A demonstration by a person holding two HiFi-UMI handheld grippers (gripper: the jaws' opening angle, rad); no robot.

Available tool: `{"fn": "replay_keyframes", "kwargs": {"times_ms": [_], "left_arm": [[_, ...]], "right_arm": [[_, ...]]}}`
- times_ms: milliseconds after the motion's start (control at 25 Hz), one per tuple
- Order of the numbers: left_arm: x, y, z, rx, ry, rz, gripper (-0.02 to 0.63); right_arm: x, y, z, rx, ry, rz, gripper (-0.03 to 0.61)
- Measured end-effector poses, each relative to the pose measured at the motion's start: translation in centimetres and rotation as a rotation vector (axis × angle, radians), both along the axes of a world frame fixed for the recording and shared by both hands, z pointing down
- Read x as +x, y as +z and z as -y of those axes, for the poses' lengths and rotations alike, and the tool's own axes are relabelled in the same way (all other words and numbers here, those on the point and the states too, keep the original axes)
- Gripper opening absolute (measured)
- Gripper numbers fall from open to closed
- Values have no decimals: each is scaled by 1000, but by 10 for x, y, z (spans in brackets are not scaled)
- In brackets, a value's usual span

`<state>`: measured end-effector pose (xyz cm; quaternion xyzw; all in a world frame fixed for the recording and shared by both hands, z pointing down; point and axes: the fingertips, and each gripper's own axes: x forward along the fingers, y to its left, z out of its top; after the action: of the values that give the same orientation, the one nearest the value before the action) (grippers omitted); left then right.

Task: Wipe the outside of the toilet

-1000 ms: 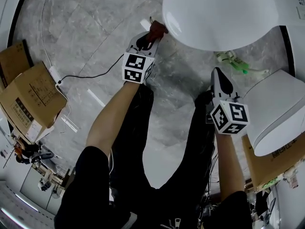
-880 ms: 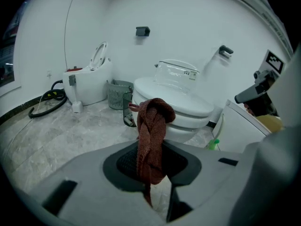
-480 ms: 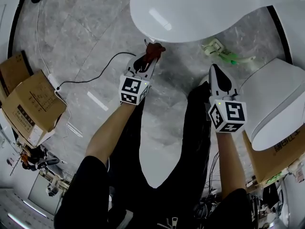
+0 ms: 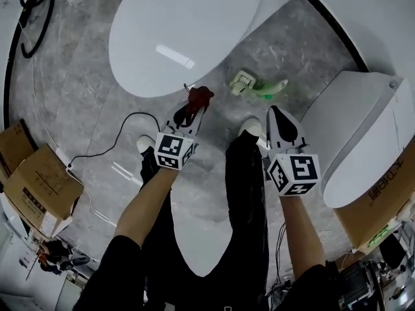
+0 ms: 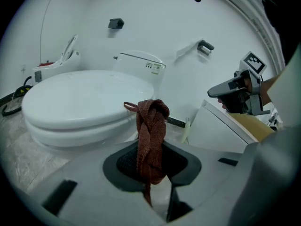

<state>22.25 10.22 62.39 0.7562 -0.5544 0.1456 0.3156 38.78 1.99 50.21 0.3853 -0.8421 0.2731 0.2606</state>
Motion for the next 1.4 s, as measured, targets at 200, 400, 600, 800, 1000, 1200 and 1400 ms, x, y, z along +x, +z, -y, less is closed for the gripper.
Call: {"fn": "replay_keyframes", "kwargs": {"times_ms": [200,400,600,800,1000,1200,1400], "left_arm": [[49,3,62,29,-47,-29,95],[87,18,115,43,-69,-17,95],[103,40,172,71,-135,-5,94],[115,62,220,107,-203,-8,94],[115,89,249,122,-272,-34,94],[112,96,262,143,-316,-57,94],[98,94,260,149,-361,-74,91]], "right_arm": [[51,-1,33,10,49,21,3],[86,7,64,0,87,54,3],[102,21,85,-11,72,73,3],[111,38,97,-25,65,80,3],[115,63,103,-45,58,82,3],[121,77,110,-70,73,75,3],[116,80,113,-78,64,68,3]]}}
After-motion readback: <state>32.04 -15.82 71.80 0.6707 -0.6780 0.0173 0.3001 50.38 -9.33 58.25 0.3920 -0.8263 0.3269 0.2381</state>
